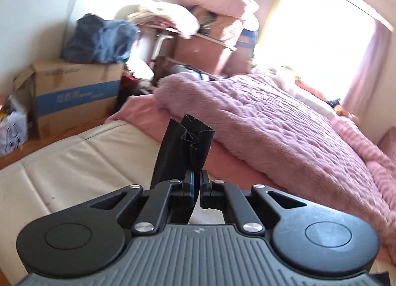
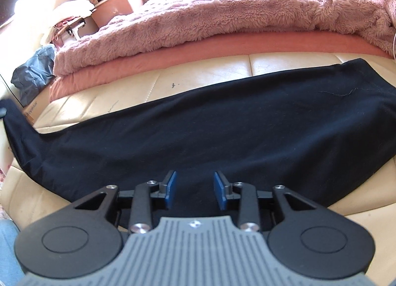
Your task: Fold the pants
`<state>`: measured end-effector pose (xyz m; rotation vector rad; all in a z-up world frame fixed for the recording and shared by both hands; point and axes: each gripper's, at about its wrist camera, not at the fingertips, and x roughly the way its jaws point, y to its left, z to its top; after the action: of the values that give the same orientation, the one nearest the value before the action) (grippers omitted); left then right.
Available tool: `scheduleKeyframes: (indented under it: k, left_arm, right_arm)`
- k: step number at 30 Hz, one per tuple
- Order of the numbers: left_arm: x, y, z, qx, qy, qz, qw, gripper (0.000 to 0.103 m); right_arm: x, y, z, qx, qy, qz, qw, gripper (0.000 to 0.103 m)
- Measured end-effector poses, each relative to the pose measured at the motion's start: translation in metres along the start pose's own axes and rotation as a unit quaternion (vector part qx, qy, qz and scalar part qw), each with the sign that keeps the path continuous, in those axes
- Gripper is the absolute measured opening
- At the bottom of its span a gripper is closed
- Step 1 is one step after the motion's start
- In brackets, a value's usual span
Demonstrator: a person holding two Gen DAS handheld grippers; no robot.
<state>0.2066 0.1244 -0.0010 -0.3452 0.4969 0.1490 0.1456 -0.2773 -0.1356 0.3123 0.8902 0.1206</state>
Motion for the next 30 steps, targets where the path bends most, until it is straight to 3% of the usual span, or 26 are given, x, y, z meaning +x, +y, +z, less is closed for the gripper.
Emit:
scheduleKeyframes:
  k: [3, 6, 9, 12, 15, 17, 21, 24, 27, 29, 30]
  left_arm:
    - [-0.001, -0.064, -0.014, 0.088, 0.005, -0.038, 0.9954, 0.003]
    - [-0.001, -0.121, -0.044, 0.174, 0.010, -0.071, 0.9821, 0.003]
    - [0.004, -0.168, -0.092, 0.251, 0.040, -0.104, 0.9615, 0.003]
    - [0.009, -0.199, -0.155, 0.327, 0.088, -0.130, 0.9319, 0.003]
    - [0.008, -0.210, -0.206, 0.376, 0.135, -0.142, 0.9056, 0.003]
    - [0.007, -0.207, -0.223, 0.389, 0.158, -0.147, 0.8957, 0.003]
    - [0.011, -0.199, -0.228, 0.387, 0.189, -0.158, 0.8887, 0.003]
    - [0.016, -0.193, -0.218, 0.364, 0.198, -0.176, 0.8930, 0.003]
    - [0.013, -0.189, -0.207, 0.349, 0.182, -0.205, 0.8962, 0.003]
    - [0.009, -0.185, -0.199, 0.349, 0.182, -0.235, 0.8889, 0.003]
    - [0.006, -0.186, -0.201, 0.357, 0.191, -0.250, 0.8793, 0.005]
  right_arm:
    - [0.000, -0.002, 0.003, 0.007, -0.003, 0.007, 1.000, 0.031]
    - [-0.003, -0.006, 0.003, 0.013, -0.008, 0.012, 1.000, 0.032]
    - [-0.009, -0.009, 0.000, 0.020, -0.014, 0.018, 1.000, 0.032]
    - [-0.012, -0.009, -0.003, 0.025, -0.013, 0.023, 0.999, 0.033]
    - [-0.014, -0.008, -0.006, 0.029, -0.009, 0.028, 0.999, 0.034]
    - [-0.015, -0.005, -0.010, 0.027, -0.005, 0.035, 0.999, 0.035]
    - [-0.010, -0.001, -0.013, 0.025, 0.005, 0.044, 0.999, 0.037]
    - [-0.006, 0.004, -0.014, 0.024, 0.013, 0.055, 0.998, 0.037]
    - [-0.004, 0.010, -0.013, 0.016, 0.017, 0.056, 0.998, 0.037]
    - [-0.004, 0.011, -0.014, 0.016, 0.017, 0.053, 0.998, 0.037]
    - [-0.004, 0.010, -0.014, 0.016, 0.018, 0.053, 0.998, 0.037]
